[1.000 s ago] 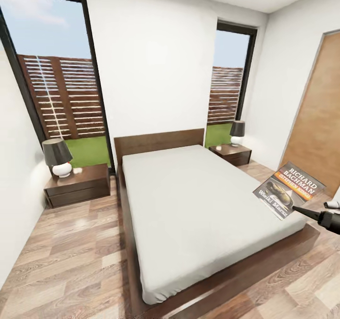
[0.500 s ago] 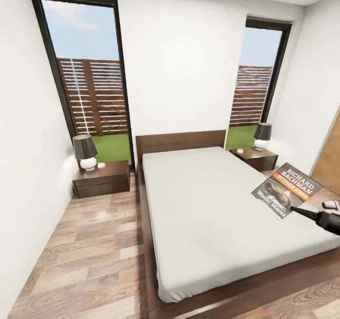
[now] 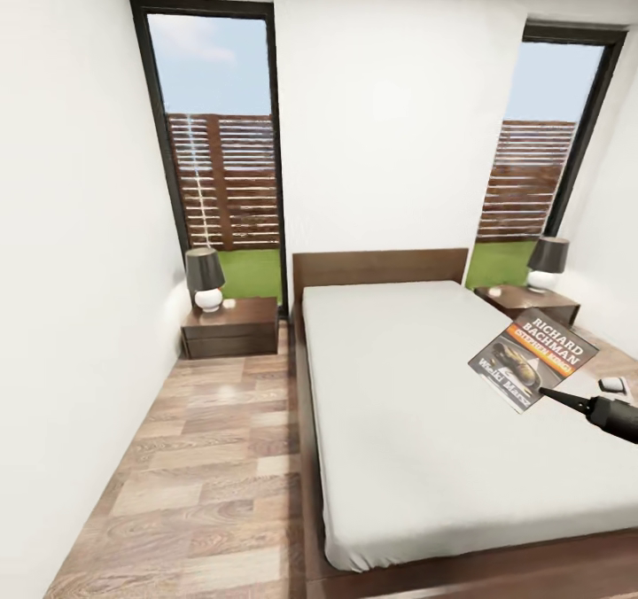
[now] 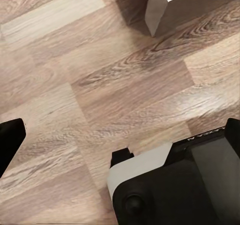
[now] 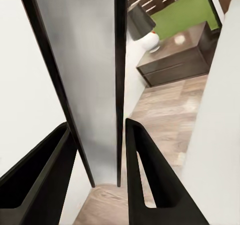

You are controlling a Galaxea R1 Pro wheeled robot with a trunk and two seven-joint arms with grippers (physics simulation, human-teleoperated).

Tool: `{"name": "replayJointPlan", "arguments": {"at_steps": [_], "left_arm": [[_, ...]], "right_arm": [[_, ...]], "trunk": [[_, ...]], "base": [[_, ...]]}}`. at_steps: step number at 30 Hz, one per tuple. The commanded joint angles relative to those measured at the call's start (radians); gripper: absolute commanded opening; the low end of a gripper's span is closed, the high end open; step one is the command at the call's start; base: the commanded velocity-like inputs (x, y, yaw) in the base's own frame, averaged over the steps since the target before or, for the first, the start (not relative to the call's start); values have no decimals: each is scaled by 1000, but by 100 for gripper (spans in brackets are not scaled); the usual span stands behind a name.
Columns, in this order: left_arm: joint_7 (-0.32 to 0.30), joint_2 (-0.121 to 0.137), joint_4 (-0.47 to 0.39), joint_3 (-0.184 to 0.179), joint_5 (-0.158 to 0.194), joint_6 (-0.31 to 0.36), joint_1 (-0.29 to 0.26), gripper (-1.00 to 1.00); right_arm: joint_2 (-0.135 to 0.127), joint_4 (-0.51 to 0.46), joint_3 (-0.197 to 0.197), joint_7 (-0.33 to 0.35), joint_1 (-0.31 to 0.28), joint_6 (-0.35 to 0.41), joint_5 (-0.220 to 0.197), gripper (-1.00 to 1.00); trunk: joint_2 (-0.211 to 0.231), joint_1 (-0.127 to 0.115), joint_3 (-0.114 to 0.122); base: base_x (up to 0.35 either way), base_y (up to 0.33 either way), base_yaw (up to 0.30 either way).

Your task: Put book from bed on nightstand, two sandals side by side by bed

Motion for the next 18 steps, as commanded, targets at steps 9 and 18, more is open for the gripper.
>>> {"name": "replayJointPlan", "arguments": {"at_steps": [9, 18], "left_arm": [[0, 0, 1, -5, -3, -3, 0, 100], [0, 0, 2, -5, -3, -3, 0, 100]], "right_arm": [[1, -1, -2, 1, 0, 10, -1, -100], [1, -1, -1, 1, 0, 10, -1, -100]], "trunk": [[-1, 0, 0], [-1, 0, 0]], "base": [[0, 234, 288], [0, 125, 288]]}}
